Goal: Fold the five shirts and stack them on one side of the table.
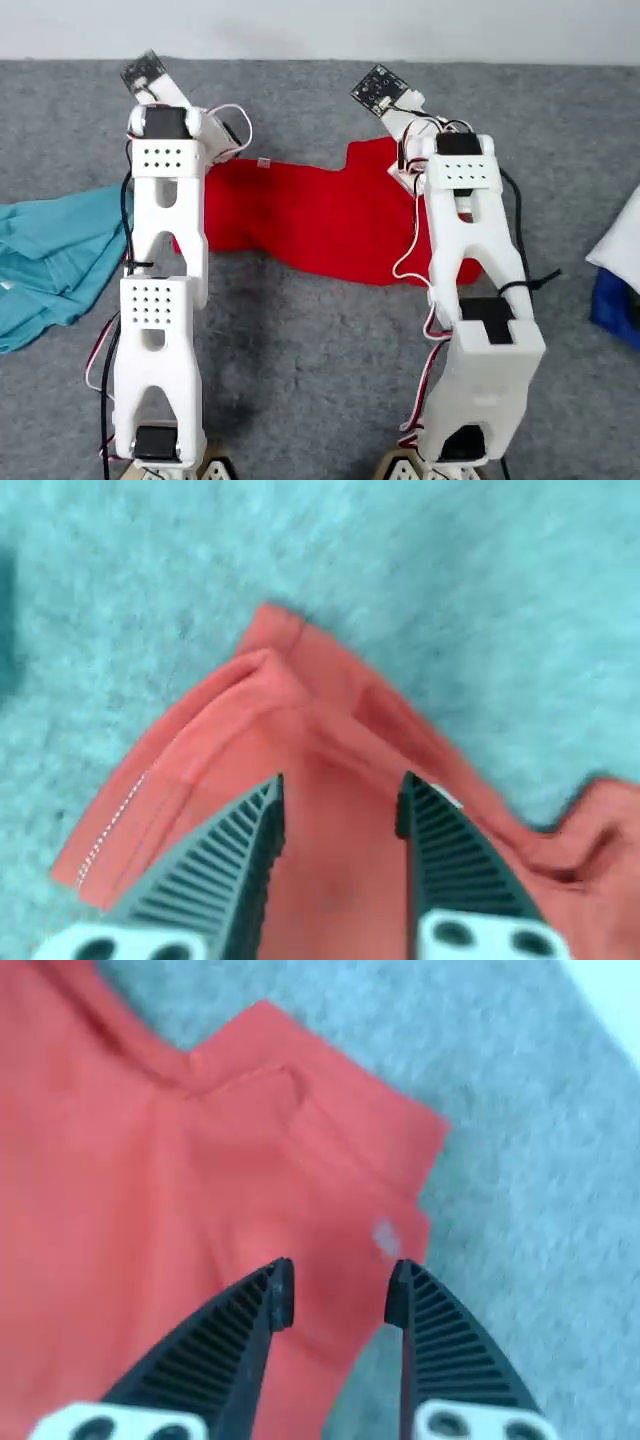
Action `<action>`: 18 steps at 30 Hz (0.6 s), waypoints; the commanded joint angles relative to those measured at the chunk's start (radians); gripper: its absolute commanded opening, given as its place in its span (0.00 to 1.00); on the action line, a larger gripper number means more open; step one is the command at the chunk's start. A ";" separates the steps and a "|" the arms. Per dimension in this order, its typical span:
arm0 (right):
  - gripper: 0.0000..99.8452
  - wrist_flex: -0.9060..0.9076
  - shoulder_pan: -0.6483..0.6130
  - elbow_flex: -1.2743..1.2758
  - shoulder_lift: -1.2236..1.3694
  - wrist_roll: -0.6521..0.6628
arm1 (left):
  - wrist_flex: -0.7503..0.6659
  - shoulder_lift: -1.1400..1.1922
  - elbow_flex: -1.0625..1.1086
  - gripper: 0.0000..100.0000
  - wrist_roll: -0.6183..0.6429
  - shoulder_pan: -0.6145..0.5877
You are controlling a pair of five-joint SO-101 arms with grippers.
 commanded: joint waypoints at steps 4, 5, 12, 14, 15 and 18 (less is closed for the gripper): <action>0.17 0.297 0.025 -0.051 -0.154 -0.006 | 0.041 -0.218 0.131 0.18 -0.120 -0.054; 0.17 0.337 0.027 -0.051 -0.162 -0.006 | 0.041 -0.256 0.185 0.18 -0.127 -0.060; 0.18 0.642 0.033 -0.051 -0.180 -0.012 | 0.037 -0.488 0.760 0.18 -0.184 -0.072; 0.22 0.693 0.042 -0.051 -0.183 -0.011 | 0.028 -0.499 0.877 0.18 -0.209 -0.077; 0.26 0.713 0.048 -0.051 -0.183 -0.009 | 0.017 -0.494 0.915 0.18 -0.212 -0.081; 0.37 0.740 0.068 -0.034 -0.179 -0.006 | -0.037 -0.457 0.964 0.18 -0.212 -0.103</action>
